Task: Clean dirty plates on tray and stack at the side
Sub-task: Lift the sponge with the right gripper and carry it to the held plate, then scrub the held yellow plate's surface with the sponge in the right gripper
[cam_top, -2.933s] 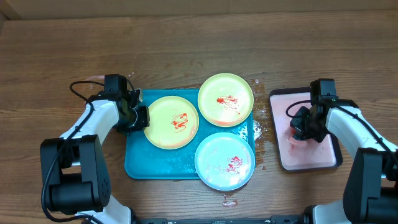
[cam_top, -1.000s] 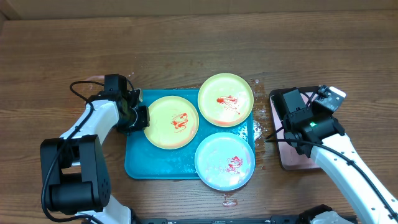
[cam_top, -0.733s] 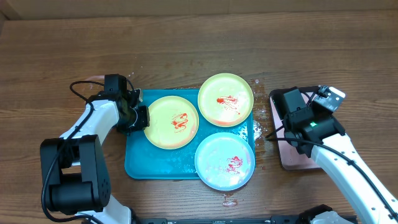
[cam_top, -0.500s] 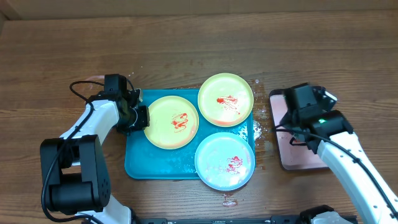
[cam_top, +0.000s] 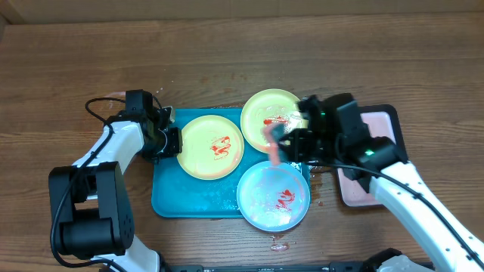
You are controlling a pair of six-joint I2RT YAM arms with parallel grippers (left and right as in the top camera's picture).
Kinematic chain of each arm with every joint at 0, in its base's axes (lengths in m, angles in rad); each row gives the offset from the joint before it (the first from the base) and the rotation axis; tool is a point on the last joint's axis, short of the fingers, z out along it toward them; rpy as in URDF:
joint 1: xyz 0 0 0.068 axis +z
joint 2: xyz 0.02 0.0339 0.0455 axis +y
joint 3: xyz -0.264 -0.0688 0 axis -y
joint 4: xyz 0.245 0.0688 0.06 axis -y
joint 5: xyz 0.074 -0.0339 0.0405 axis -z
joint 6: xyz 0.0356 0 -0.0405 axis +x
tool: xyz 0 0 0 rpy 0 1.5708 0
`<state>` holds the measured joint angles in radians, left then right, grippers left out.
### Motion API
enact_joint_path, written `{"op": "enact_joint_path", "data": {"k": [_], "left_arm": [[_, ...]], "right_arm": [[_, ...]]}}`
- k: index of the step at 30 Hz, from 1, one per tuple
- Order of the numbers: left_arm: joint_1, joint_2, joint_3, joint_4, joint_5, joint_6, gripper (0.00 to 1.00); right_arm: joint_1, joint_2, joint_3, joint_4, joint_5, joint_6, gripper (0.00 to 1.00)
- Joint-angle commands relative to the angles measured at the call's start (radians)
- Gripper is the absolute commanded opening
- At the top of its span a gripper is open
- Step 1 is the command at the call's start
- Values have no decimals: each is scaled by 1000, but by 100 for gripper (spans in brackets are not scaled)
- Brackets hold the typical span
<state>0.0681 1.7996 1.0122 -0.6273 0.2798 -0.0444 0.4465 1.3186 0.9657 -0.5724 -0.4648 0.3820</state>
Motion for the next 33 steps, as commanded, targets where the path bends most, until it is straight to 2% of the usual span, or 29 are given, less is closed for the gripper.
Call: {"op": "enact_joint_path", "data": {"k": [1, 6, 15, 20, 26, 33], "left_arm": [[-2, 45, -28, -4, 10, 39, 4], [-2, 45, -28, -18, 9, 42, 4], [-2, 45, -28, -23, 10, 42, 4], [-2, 45, -28, -23, 10, 42, 4], [-2, 45, -28, -23, 10, 41, 4], [-2, 45, -28, -26, 11, 40, 4]], "right_arm": [[59, 52, 19, 104, -167, 43, 4], [121, 186, 19, 288, -204, 148, 4], [178, 489, 35, 548, -330, 214, 4], [187, 583, 71, 607, -320, 214, 4], [187, 645, 91, 605, -221, 216, 4], [190, 663, 101, 540, 35, 185, 4]]}}
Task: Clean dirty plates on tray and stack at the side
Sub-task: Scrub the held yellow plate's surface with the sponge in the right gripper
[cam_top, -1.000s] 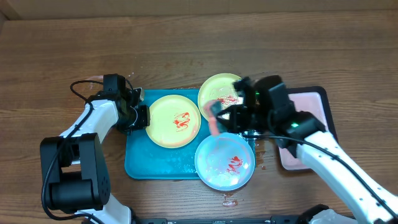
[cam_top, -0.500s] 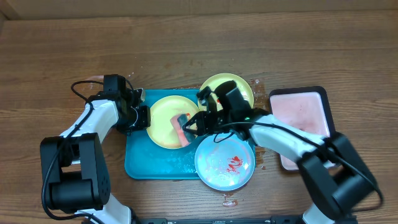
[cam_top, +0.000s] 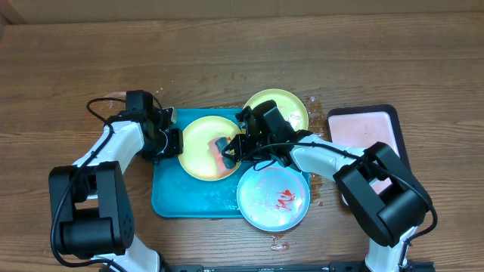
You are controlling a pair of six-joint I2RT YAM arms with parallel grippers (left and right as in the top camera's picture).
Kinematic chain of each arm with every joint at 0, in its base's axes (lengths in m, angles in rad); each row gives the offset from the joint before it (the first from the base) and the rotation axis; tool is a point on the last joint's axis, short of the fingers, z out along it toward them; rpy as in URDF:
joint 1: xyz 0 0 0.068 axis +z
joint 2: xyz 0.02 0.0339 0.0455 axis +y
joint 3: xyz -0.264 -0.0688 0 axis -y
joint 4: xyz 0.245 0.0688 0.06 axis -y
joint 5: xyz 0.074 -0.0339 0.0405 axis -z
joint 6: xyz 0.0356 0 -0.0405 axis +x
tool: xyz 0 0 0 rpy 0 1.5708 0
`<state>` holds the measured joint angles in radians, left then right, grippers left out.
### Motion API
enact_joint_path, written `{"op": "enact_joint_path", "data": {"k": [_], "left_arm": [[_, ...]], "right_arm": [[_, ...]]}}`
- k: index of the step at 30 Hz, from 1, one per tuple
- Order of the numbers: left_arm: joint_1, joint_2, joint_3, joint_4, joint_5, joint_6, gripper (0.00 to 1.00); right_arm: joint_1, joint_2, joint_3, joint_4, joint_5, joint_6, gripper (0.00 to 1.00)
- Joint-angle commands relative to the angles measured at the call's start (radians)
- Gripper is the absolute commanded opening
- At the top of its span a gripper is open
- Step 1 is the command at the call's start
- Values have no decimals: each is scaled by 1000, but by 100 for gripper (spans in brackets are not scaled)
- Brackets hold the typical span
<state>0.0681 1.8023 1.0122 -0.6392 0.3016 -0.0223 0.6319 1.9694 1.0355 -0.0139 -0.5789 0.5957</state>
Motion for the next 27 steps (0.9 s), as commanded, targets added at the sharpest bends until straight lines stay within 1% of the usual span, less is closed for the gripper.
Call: {"op": "enact_joint_path", "data": {"k": [1, 3, 6, 10, 14, 16, 19, 22, 27], "left_arm": [[-2, 43, -28, -14, -11, 18, 4], [-2, 43, -27, -15, -11, 18, 4], [-2, 43, -28, -15, -11, 18, 4], [-2, 43, -28, -15, -11, 15, 4], [-2, 43, -28, -15, -7, 16, 4], [-2, 43, -28, -15, 5, 16, 4], [-2, 43, -28, -15, 14, 15, 4], [-2, 43, -28, -16, 14, 15, 4], [-2, 43, -27, -18, 14, 16, 4]], "right_arm": [[7, 12, 38, -45, 186, -38, 4], [20, 13, 60, -106, 271, -79, 4], [46, 13, 84, -149, 322, -142, 4], [101, 13, 125, -178, 324, -201, 4], [175, 13, 153, -178, 324, -203, 4], [207, 14, 157, -176, 324, -188, 4], [229, 26, 157, -174, 324, -111, 4], [224, 44, 157, -165, 324, -51, 4], [182, 58, 157, -117, 317, -17, 4]]}}
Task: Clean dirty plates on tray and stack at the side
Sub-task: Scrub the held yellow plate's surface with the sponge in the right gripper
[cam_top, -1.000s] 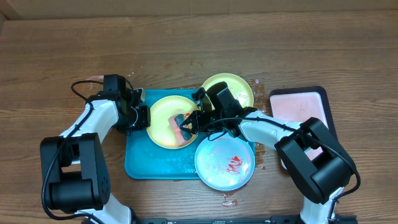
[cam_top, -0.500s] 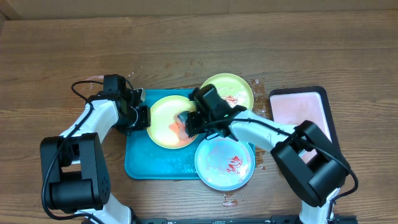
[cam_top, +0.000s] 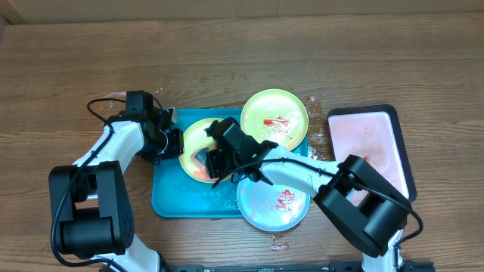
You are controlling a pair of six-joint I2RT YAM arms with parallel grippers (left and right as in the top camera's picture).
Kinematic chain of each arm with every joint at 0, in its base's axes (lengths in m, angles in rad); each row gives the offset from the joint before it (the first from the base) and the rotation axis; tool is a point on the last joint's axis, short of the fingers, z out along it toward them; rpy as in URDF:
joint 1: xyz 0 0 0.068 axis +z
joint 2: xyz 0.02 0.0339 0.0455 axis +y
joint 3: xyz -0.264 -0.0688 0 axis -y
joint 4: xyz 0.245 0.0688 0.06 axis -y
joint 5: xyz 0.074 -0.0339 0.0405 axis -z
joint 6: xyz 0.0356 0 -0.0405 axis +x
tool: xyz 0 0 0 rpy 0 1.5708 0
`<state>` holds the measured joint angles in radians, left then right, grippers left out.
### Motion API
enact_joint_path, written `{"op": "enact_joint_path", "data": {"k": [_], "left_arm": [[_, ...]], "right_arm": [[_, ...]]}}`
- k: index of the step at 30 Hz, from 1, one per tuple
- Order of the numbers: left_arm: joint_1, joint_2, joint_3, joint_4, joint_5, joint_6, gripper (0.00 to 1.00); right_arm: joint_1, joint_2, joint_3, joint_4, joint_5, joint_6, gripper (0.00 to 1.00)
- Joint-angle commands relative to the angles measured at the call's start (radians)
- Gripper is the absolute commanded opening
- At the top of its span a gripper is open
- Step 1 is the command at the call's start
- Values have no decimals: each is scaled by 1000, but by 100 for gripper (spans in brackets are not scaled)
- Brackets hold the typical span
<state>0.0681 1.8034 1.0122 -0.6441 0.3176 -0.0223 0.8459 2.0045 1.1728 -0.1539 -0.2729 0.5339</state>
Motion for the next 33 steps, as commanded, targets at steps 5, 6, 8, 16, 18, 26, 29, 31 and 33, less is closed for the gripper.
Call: {"op": "enact_joint_path", "data": {"k": [5, 6, 8, 16, 18, 26, 29, 31, 33], "left_arm": [[-2, 42, -27, -14, -2, 15, 4], [-2, 42, -28, -16, -2, 15, 4], [-2, 42, -28, -20, -2, 15, 4], [-2, 42, -28, -32, -2, 15, 4], [-2, 42, -28, -32, -2, 15, 4], [-2, 42, -28, -31, -2, 15, 4], [-2, 42, -28, -31, -2, 15, 4], [-2, 42, -28, -30, -2, 15, 4], [-2, 42, -28, -28, -2, 15, 4]], "right_arm": [[-67, 42, 20, 82, 11, 70, 4], [-71, 50, 21, 92, 11, 70, 4], [-82, 67, 28, 97, 11, 70, 4], [-130, 79, 121, -220, 153, 34, 4], [-130, 79, 146, -300, 204, 33, 4], [-119, 80, 165, -443, 88, -11, 4], [-115, 80, 165, -462, -31, -19, 4], [-108, 80, 165, -460, -97, -30, 4], [-98, 80, 165, -453, -142, -37, 4]]}}
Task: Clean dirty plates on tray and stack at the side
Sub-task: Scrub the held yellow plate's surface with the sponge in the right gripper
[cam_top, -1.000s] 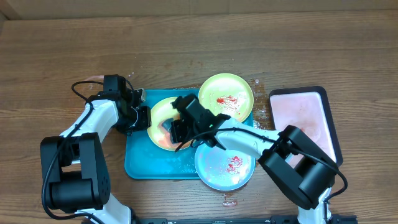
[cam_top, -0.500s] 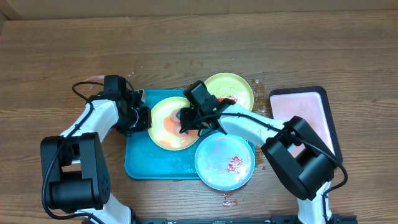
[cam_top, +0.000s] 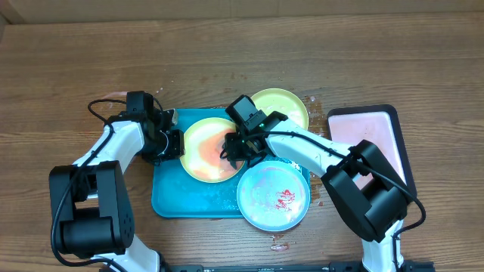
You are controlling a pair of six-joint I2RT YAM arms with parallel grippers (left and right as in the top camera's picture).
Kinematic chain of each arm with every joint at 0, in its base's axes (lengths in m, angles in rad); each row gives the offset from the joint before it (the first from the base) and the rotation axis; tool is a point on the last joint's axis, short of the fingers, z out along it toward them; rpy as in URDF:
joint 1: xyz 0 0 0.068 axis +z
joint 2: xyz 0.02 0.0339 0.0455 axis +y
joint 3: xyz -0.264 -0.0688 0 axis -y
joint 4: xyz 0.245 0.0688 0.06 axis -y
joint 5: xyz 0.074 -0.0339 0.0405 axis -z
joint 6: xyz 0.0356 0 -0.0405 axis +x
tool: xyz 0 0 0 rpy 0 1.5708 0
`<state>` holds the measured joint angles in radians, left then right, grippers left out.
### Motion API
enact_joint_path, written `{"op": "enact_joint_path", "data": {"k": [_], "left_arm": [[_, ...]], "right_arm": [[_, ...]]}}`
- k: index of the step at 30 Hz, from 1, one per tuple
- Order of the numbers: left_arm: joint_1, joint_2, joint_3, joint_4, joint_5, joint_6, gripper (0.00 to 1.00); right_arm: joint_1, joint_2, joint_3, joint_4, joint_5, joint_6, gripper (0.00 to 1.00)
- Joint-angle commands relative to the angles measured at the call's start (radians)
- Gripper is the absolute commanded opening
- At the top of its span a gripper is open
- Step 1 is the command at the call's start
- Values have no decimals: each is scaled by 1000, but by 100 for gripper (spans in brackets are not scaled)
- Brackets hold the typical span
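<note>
A yellow plate (cam_top: 203, 151) lies on the teal tray (cam_top: 172, 198), its face smeared orange-red. My left gripper (cam_top: 172, 143) is shut on the plate's left rim. My right gripper (cam_top: 235, 148) presses down at the plate's right side, shut on a pink sponge (cam_top: 229, 141) that is mostly hidden under the fingers. A pale green plate (cam_top: 289, 108) sits behind the right arm, its stain covered by it. A light blue plate (cam_top: 272, 196) with red stains overlaps the tray's right front corner.
A pink pad in a black frame (cam_top: 372, 140) lies at the right. Small wet or red spots (cam_top: 278, 244) mark the wooden table in front of the blue plate and near the green one. The left arm's cable (cam_top: 94, 106) loops at the left.
My right gripper has moved with the sponge from the yellow plate's left front part to its right side. The plate's red marks are now smeared into an orange film. The left gripper has not moved.
My right gripper held the pink sponge between the green and blue plates while the left held the yellow plate's rim. Then the sponge was on the yellow plate's middle, then its left part, now its right side, and the red marks are spread.
</note>
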<state>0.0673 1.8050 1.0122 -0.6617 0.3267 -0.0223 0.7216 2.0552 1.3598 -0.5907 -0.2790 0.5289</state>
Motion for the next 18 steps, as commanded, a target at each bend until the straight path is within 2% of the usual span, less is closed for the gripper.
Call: {"op": "enact_joint_path", "data": {"k": [1, 11, 18], "left_arm": [[-1, 40, -28, -11, -11, 15, 4], [-1, 40, -27, -10, -11, 15, 4], [-1, 40, -28, -10, -11, 15, 4]], "right_arm": [[32, 29, -22, -12, -148, -32, 4], [66, 34, -22, 117, -254, -48, 4], [56, 36, -22, 254, -184, -22, 4]]}}
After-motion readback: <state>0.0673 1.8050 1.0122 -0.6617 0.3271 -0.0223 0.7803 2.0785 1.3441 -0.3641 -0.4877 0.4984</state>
